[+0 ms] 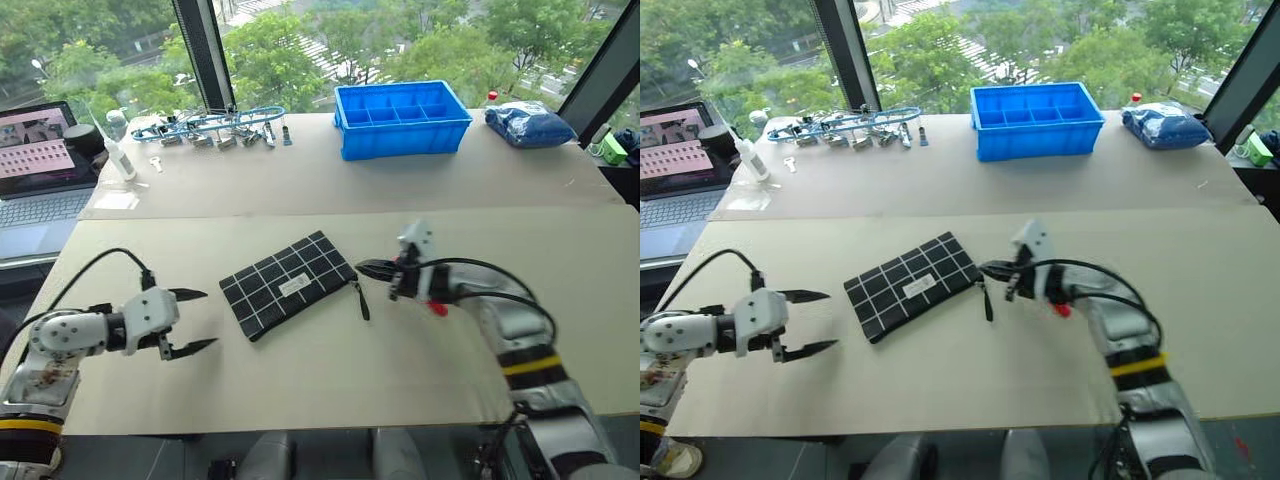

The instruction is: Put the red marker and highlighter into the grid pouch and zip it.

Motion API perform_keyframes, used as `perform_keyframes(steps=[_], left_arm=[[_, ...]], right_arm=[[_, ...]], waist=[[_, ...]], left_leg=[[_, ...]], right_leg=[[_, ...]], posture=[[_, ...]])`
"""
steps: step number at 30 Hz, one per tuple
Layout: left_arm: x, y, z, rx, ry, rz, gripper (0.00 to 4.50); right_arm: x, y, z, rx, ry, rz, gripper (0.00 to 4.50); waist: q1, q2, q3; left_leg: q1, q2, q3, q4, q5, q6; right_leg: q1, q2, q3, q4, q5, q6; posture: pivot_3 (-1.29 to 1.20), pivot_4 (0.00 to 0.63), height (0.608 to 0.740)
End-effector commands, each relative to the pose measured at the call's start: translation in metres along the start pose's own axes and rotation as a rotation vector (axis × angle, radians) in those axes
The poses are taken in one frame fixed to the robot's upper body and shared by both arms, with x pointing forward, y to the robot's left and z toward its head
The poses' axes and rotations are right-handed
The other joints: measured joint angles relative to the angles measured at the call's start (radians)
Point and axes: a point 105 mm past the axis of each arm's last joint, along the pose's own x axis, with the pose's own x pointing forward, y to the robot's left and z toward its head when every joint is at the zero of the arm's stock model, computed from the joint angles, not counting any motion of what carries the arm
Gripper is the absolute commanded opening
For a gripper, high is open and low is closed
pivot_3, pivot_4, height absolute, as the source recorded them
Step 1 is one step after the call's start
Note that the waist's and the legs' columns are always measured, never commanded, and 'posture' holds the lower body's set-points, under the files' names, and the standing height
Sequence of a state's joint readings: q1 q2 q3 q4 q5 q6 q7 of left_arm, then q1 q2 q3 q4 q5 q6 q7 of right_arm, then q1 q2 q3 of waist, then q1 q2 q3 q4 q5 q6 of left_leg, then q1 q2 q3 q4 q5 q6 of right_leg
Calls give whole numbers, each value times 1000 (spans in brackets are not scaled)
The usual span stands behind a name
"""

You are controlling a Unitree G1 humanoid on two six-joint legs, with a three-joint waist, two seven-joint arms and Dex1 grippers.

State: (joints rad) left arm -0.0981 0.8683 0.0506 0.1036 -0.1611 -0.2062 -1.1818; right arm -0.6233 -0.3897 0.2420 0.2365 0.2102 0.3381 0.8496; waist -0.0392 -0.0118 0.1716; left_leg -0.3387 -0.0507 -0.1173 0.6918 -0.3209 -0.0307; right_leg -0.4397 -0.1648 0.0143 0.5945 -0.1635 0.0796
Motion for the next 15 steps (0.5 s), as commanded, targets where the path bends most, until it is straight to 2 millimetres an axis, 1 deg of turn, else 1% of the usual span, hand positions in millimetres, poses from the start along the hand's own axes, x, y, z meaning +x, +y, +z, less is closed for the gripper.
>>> perform_keyframes(steps=[1, 3, 7, 11, 15], left_arm=[[5, 2, 3, 82, 5, -9, 4500], [10, 2, 5, 119, -6, -7, 4500], [20, 1, 8, 186, -30, -14, 4500], [31, -2, 11, 255, -61, -29, 4500], [41, -3, 15, 316, -98, -25, 4500]], right_arm=[[15, -4, 0, -167, 65, -27, 30], [19, -2, -9, -232, 121, -14, 30], [20, 2, -21, -340, 184, 24, 30], [19, 3, -24, -409, 207, 46, 30], [20, 1, -23, -420, 203, 44, 30]], waist=[[-1, 0, 0], [-1, 0, 0], [-1, 0, -1], [2, 1, -2], [3, 1, -3]], left_leg=[[0, 0, 0, 0, 0, 0], [0, -1, 0, 0, 0, 1], [1, -1, 0, 0, -2, 3], [2, -1, 0, 0, -2, 4], [2, -1, 0, 0, -2, 4]], right_leg=[[0, 0, 0, 0, 0, 0], [1, 0, 0, 0, 1, 1], [2, 0, 0, 0, 1, 1], [3, 0, 0, 0, 1, 1], [4, 0, 0, 0, 1, 1]], posture=[[0, 150, 740], [0, 150, 740], [0, 150, 740], [0, 150, 740], [0, 150, 740]])
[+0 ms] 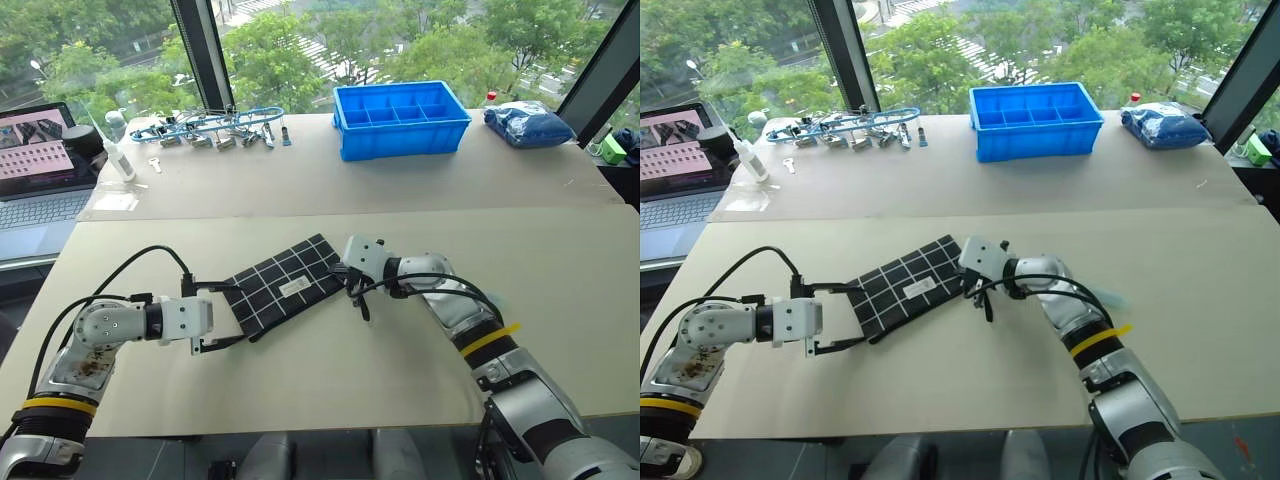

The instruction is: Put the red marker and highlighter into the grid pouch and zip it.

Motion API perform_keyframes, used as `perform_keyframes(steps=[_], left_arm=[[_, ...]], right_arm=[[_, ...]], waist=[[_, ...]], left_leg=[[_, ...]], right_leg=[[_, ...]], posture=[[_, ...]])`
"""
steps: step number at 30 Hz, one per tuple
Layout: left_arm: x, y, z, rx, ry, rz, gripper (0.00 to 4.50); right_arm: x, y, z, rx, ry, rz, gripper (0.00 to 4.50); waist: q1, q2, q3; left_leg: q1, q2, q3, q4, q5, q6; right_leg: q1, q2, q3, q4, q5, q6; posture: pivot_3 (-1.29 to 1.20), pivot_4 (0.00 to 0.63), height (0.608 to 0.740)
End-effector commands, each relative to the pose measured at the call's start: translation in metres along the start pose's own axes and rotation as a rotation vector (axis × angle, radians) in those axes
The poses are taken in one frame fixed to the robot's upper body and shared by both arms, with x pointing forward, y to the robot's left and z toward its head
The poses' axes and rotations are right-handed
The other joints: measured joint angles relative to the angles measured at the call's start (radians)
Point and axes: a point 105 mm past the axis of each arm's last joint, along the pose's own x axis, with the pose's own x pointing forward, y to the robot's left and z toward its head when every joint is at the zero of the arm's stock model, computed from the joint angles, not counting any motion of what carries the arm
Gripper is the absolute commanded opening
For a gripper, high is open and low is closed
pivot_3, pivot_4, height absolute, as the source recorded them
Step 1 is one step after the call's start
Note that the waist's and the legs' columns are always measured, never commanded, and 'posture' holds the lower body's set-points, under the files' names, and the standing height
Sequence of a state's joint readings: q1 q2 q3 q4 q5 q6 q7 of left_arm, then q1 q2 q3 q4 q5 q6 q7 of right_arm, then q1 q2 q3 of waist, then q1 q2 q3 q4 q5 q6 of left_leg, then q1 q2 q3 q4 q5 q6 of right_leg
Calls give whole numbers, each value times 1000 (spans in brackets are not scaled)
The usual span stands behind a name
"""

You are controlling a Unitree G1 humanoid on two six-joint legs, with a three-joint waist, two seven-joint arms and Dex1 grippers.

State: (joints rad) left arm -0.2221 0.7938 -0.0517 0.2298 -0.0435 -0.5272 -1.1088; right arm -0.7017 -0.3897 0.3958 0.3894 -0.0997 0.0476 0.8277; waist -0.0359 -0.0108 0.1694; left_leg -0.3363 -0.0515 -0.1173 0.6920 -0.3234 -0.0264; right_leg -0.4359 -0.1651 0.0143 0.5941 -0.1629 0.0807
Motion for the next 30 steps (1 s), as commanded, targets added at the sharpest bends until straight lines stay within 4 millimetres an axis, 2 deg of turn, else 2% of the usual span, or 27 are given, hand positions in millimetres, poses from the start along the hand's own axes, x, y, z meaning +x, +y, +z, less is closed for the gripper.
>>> perform_keyframes(steps=[1, 10, 13, 23, 25, 27, 30], left_arm=[[14, -9, 1, 41, -20, -30, 4500], [32, -6, 12, 138, -94, 5, 4500], [35, -6, 15, 147, -110, -1, 3760], [38, -2, 19, 130, -132, -5, 44], [38, 1, 19, 107, -124, 16, 44], [37, 4, 18, 79, -120, 52, 0], [34, 7, 15, 38, -111, 92, 0]], right_arm=[[1, 3, -9, -8, 38, 21, 30], [3, 12, -8, 8, 21, 46, 30], [2, 11, -11, 11, 29, 42, 0], [1, 11, -13, 39, 30, 23, 0], [1, -8, -10, 104, 13, -90, 0], [-6, -36, -3, 222, -41, -226, 600], [-25, -63, 6, 327, -102, -313, 1503]], waist=[[0, 0, -1], [0, 0, -3], [-2, 0, -3], [-4, 0, -3], [-5, 0, -3], [-7, 0, -3], [-6, 0, -3]], left_leg=[[0, 0, 0, 0, 0, 0], [1, 0, 0, 0, 0, 0], [1, 0, 0, 0, 0, 0], [0, 0, 0, 0, 0, 0], [0, 0, 0, 0, 0, 0], [0, 0, 0, 0, 0, 0], [-1, 0, 0, 1, 0, 0]], right_leg=[[0, 0, 0, 0, 0, 0], [1, 0, 0, 0, 0, 0], [1, 0, 0, 0, 0, 0], [0, 0, 0, 0, 0, 0], [0, 0, 0, 0, 0, 0], [0, 0, 0, 0, 0, 0], [-1, 0, 0, 1, 0, 0]], posture=[[0, 150, 740], [0, 150, 740], [0, 150, 740], [0, 150, 740], [0, 150, 740], [0, 150, 740], [0, 150, 740]])
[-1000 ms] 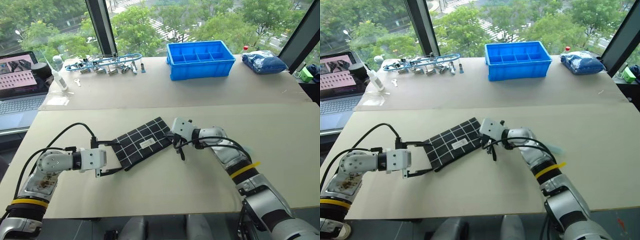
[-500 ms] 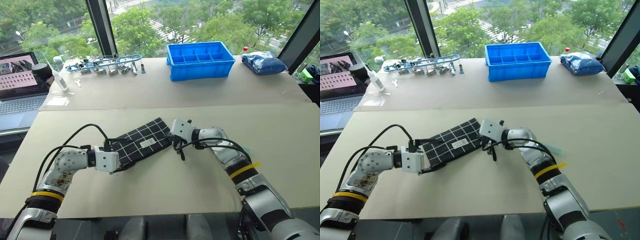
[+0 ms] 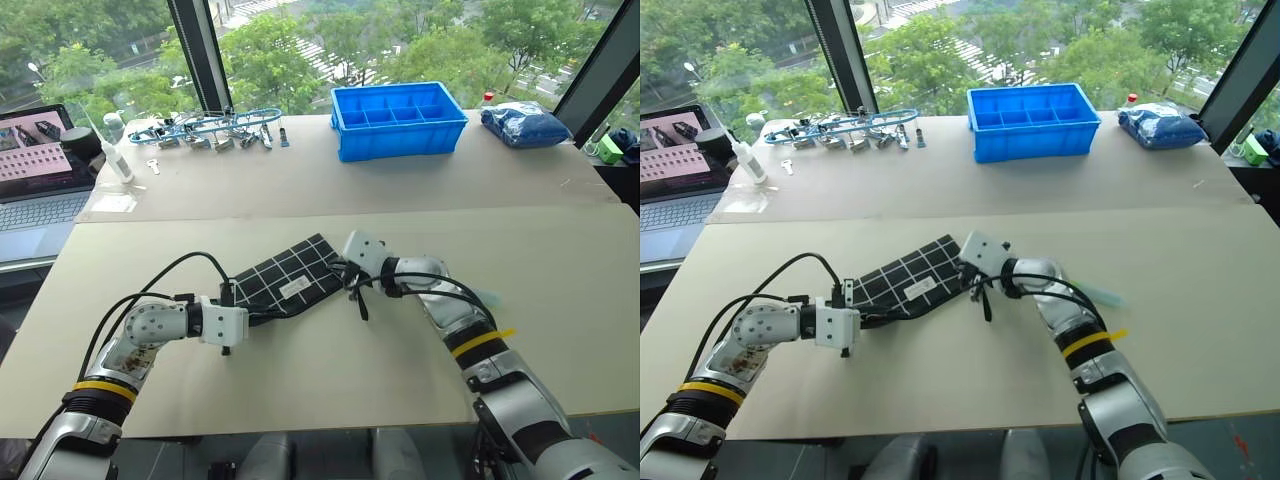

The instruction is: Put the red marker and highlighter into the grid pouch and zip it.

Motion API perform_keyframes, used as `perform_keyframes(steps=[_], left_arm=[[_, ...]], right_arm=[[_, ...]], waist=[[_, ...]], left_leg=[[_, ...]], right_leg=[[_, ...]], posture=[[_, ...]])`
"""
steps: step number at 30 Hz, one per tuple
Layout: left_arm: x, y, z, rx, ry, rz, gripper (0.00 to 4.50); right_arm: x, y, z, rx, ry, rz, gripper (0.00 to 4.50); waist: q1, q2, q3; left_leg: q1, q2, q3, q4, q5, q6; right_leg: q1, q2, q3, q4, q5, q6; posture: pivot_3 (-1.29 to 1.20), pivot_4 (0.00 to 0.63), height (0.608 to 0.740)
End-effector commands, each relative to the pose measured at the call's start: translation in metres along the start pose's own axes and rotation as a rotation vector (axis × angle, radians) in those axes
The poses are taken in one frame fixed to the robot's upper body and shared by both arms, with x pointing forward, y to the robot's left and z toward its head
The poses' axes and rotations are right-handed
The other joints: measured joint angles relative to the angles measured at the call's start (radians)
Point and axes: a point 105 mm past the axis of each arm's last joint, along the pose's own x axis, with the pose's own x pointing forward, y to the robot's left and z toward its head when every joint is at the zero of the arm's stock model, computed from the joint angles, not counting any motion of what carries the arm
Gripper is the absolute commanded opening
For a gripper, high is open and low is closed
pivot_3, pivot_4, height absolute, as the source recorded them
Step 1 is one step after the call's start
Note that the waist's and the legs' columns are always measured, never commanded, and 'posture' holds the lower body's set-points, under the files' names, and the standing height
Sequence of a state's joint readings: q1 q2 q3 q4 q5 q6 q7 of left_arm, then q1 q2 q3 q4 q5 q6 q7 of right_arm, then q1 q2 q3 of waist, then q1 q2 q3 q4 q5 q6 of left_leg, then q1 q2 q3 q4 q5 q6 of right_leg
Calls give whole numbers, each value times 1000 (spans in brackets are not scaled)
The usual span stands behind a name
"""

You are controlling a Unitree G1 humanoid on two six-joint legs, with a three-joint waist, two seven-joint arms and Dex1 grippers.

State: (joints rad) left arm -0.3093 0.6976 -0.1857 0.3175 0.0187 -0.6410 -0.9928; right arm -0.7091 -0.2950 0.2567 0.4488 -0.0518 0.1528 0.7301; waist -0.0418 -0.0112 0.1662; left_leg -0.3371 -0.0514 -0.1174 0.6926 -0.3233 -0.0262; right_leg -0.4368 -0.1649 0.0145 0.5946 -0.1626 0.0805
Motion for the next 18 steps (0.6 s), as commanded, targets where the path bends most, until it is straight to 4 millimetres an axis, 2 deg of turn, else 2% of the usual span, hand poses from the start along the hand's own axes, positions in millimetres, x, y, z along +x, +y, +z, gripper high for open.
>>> perform_keyframes(steps=[1, 4, 6, 9, 11, 13, 14, 18], left_arm=[[-8, 10, 1, -38, 2, 87, 0], [-10, 14, 1, -90, -6, 149, 0], [-11, 19, 3, -141, -23, 209, 0], [-13, 26, 4, -202, -38, 279, 0], [-13, 29, 3, -239, -46, 319, 0], [-13, 29, 3, -260, -52, 335, 0], [-11, 29, 3, -267, -56, 337, 0], [-8, 31, 5, -277, -68, 341, 0]], right_arm=[[-25, -47, 24, 131, -87, -148, 1871], [-48, -70, 33, 228, -127, -206, 2929], [-68, -73, 38, 322, -172, -149, 3604], [-93, -82, 37, 368, -189, -160, 3604], [-102, -66, 35, 351, -170, -91, 3604], [-99, -36, 35, 292, -142, 25, 3604], [-91, -24, 30, 281, -110, 52, 3604], [-59, -5, 17, 248, -25, 40, 3604]], waist=[[0, 0, 0], [-3, 0, 0], [-3, 0, 0], [-2, 1, 1], [-2, 0, 1], [-2, 0, 1], [-5, 0, 1], [-19, 0, 1]], left_leg=[[0, 0, 0, 0, 0, 0], [-1, 0, 0, -1, 0, 0], [-1, 0, 0, -1, 0, 0], [-3, 0, 0, -1, -1, 1], [-3, 0, 0, -1, -1, 2], [-3, 0, 0, -1, -1, 2], [-3, 0, 0, -1, -1, 2], [-1, 0, 0, 0, -2, 3]], right_leg=[[-1, 0, 0, 0, 0, 0], [-1, 0, 0, 0, 0, 0], [-1, 0, 0, 0, 0, 0], [-2, 0, 0, -1, 0, 0], [-2, 0, 0, -1, 0, 0], [-2, 0, 0, -1, 0, 0], [-2, 0, 0, -1, 0, 0], [-2, 0, 1, -1, 0, 0]], posture=[[0, 150, 740], [0, 150, 740], [0, 150, 740], [0, 150, 740], [0, 150, 740], [0, 150, 740], [0, 150, 740], [0, 150, 740]])
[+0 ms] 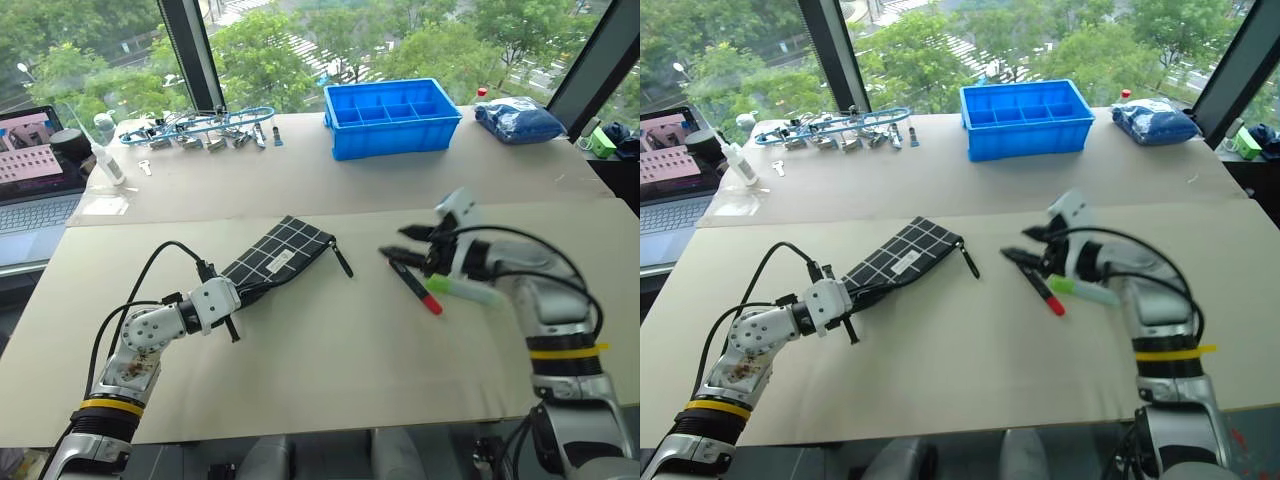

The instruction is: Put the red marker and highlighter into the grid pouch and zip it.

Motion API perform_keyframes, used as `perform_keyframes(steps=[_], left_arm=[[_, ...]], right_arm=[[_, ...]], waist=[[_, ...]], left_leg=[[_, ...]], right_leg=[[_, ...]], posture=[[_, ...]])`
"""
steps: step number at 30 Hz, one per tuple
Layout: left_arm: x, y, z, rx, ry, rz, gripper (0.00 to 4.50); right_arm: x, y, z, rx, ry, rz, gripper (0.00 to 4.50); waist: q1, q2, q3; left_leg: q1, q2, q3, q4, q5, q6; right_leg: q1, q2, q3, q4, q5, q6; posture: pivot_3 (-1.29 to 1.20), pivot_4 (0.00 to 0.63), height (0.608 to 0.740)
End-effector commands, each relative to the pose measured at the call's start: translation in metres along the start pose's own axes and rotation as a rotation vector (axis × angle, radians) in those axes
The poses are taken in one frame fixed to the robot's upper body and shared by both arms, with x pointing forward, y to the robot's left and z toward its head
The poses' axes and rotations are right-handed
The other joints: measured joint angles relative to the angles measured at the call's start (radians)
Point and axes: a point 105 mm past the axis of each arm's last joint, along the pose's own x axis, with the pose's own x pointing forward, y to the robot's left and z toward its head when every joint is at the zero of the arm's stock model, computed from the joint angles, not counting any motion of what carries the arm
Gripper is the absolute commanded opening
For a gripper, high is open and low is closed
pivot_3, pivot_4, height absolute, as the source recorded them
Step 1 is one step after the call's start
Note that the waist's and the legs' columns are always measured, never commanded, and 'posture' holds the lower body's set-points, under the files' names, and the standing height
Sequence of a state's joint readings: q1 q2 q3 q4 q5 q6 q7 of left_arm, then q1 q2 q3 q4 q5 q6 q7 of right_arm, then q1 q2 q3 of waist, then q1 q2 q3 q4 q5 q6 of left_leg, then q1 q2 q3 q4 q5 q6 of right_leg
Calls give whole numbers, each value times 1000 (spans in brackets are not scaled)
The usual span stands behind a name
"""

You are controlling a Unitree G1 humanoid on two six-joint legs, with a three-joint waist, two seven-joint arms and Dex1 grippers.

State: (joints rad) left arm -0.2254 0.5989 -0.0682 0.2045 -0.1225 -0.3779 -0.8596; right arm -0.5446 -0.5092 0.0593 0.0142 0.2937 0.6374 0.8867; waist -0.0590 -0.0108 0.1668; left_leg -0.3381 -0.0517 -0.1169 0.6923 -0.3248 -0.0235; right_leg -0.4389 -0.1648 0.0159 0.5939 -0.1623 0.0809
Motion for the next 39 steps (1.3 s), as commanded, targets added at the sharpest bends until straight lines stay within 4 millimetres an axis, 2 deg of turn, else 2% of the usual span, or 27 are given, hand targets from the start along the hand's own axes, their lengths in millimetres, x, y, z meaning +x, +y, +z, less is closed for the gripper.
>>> perform_keyframes(steps=[1, 5, 9, 15, 19, 24, 27, 33, 39], left_arm=[[1, 7, 10, 12, -36, 26, 0], [3, 8, 12, 12, -44, 23, 0], [4, 8, 16, 11, -59, 30, 0], [7, 10, 25, -5, -100, 54, 0], [9, 11, 27, -12, -106, 61, 0], [8, 10, 25, -15, -100, 63, 0], [8, 9, 26, -16, -100, 65, 0], [11, 9, 28, -22, -110, 70, 0], [12, 8, 30, -27, -117, 70, 0]], right_arm=[[26, 8, 6, -97, 16, -32, 3604], [52, -1, 9, -131, 35, -119, 3604], [62, -9, 10, -194, 54, -150, 3604], [77, -16, 15, -176, 30, -165, 3604], [83, -14, 19, -193, 12, -155, 2545], [83, -6, 23, -208, -7, -104, 829], [83, -2, 26, -212, -16, -80, 16], [86, 25, 35, -285, -24, 21, 16], [88, 46, 59, -312, -83, 73, 16]], waist=[[-2, 0, 0], [5, 0, 0], [14, 0, 0], [12, 0, 0], [10, 0, 0], [10, 0, 0], [10, 0, 0], [11, 0, 0], [10, 0, 0]], left_leg=[[0, 0, 0, 1, 0, 0], [0, -1, 0, 1, 1, -1], [0, -1, 0, 1, 1, -3], [0, -1, 0, 0, 4, -6], [-1, -1, 0, 0, 4, -7], [-1, -1, 0, 0, 4, -6], [-1, -1, 0, 0, 4, -7], [-1, -1, 0, 0, 4, -6], [-1, -1, 0, 0, 4, -6]], right_leg=[[0, 0, 0, 0, 0, 0], [0, 0, 0, 0, 0, 0], [0, 0, 0, 0, 1, -1], [0, 0, 0, 0, 1, 0], [-1, 0, 0, 0, 1, 0], [-1, 0, 0, 0, 1, 0], [-1, 0, 0, 0, 1, 0], [-1, 0, 0, 0, 1, 0], [-1, 0, 0, 0, 1, 0]], posture=[[0, 150, 740], [0, 150, 740], [0, 150, 740], [0, 150, 740], [0, 150, 740], [0, 150, 740], [0, 150, 740], [0, 150, 740], [0, 150, 740]])
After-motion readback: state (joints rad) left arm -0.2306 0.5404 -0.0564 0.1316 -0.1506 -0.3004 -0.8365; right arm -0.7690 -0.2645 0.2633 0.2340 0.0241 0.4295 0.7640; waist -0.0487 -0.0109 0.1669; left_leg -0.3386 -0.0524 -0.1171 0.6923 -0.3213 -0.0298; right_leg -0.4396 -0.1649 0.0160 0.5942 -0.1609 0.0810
